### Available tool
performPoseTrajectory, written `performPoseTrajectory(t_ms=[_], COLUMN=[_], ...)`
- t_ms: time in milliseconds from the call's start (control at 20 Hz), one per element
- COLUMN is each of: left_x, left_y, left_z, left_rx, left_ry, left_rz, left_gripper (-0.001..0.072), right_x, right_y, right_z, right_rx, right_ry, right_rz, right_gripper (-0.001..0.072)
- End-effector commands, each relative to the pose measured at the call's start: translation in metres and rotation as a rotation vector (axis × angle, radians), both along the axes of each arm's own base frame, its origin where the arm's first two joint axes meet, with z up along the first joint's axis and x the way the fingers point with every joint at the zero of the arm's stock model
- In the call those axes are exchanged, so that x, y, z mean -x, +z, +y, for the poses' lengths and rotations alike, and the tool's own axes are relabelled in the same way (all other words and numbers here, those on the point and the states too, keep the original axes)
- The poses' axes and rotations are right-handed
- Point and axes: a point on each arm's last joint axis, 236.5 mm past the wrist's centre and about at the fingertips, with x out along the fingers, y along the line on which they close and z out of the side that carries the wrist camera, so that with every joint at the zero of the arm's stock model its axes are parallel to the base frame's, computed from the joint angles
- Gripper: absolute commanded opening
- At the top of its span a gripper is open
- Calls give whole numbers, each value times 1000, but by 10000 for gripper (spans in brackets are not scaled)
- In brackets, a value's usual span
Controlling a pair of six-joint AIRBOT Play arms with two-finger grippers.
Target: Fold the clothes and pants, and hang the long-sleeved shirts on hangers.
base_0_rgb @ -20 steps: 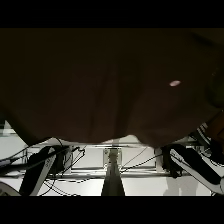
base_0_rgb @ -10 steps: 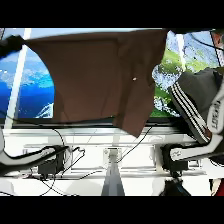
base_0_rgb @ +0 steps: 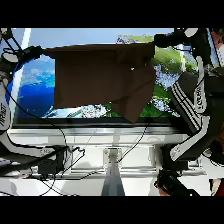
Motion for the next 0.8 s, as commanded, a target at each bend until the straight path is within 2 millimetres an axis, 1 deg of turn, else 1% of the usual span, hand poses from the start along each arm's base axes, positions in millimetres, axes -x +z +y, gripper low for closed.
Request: performPoseTrajectory(t_ms=[0,100,150,250,350,400,450,500,550,600,650,700,750], left_x=[4,12,18,41,72,84,94,100,105,110,116,126,136], left_y=[-21,-30,-36,-53,-74,-81,-85,-87,-87,-88,-89,-88,-85], left_z=[-11,-21,-28,-35,-33,-31,-33,-36,-39,-42,-45,-50,-52], left_rx=[23,48,67,79,73,53,52,61,71,81,93,107,117], left_ry=[-32,-68,-94,-160,-198,-222,-242,-256,-268,-280,-294,-315,-332], left_rz=[57,107,142,257,404,458,499,523,543,564,587,622,652], left_gripper=[10,11,10,9,9,10,11,67,248,525,607,582,530], right_x=[4,16,26,50,78,87,95,99,100,103,113,125,137], right_y=[-20,-33,-38,-51,-61,-64,-65,-66,-66,-67,-69,-71,-71], right_z=[-1,-1,-3,-5,-9,-12,-12,-12,-12,-13,-17,-24,-32], right_rx=[12,27,45,80,109,124,127,127,127,134,151,169,161], right_ry=[0,18,36,77,118,130,140,145,147,150,160,166,147], right_rz=[34,91,133,239,354,393,424,439,443,456,497,548,608], right_gripper=[14,14,14,14,14,14,32,230,474,553,552,549,541])
